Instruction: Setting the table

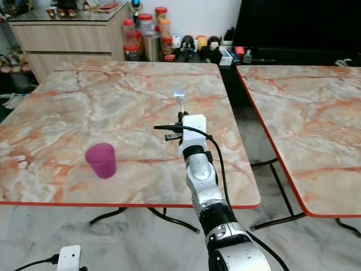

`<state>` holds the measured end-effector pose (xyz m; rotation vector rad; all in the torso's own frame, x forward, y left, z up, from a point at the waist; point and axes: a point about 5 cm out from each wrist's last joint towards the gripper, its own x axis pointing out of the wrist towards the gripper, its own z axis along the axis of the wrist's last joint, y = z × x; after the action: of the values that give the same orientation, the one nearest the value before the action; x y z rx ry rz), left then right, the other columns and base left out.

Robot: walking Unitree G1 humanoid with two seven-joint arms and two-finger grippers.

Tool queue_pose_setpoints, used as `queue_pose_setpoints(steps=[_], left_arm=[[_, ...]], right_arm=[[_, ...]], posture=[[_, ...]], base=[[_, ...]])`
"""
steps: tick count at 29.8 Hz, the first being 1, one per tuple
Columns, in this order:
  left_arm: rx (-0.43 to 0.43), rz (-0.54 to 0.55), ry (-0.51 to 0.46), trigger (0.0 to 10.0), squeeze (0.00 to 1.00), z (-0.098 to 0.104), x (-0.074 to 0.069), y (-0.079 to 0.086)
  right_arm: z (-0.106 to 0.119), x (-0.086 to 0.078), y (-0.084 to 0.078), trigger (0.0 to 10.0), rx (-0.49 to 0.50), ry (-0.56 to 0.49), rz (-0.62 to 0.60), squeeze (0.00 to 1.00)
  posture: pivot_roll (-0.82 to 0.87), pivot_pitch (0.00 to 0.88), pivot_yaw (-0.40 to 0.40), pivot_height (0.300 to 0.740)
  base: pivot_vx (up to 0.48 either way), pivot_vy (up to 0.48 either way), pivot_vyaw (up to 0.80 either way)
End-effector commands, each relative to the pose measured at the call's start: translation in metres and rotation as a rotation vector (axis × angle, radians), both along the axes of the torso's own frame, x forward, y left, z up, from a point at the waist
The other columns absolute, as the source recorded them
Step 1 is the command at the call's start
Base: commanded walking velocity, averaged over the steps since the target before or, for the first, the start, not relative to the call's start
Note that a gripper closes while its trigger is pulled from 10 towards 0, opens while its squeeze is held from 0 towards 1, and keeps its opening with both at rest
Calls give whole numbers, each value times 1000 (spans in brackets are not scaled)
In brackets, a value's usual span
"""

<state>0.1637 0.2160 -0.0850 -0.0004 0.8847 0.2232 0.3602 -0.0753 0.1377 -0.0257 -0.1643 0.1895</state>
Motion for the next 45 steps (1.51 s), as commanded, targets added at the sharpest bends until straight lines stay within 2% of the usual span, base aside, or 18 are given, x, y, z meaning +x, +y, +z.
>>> queue_pose_setpoints(steps=[1, 22, 28, 32, 45], left_arm=[[-7, 18, 1, 10000, 0, -1, 0, -2], [-8, 38, 3, 10000, 0, -1, -1, -2], [-9, 34, 6, 10000, 0, -1, -2, -2], [-12, 31, 5, 10000, 0, -1, -1, -3], [-20, 27, 8, 10000, 0, -2, -2, -6]], right_arm=[[5, 1, -5, 10000, 3, -16, -8, 0], [9, 2, -4, 10000, 5, -16, -13, 0], [8, 1, -6, 10000, -4, -16, -17, 0], [6, 1, -7, 10000, -44, -9, -26, 0], [6, 1, -8, 10000, -23, 1, -23, 0]], posture=[[69, 0, -55, 714], [63, 0, -49, 714], [63, 0, -49, 714], [56, 0, -45, 714], [55, 0, -51, 714]], base=[[0, -386, 0], [0, -386, 0], [0, -384, 0], [0, -374, 153], [0, -371, 113]])
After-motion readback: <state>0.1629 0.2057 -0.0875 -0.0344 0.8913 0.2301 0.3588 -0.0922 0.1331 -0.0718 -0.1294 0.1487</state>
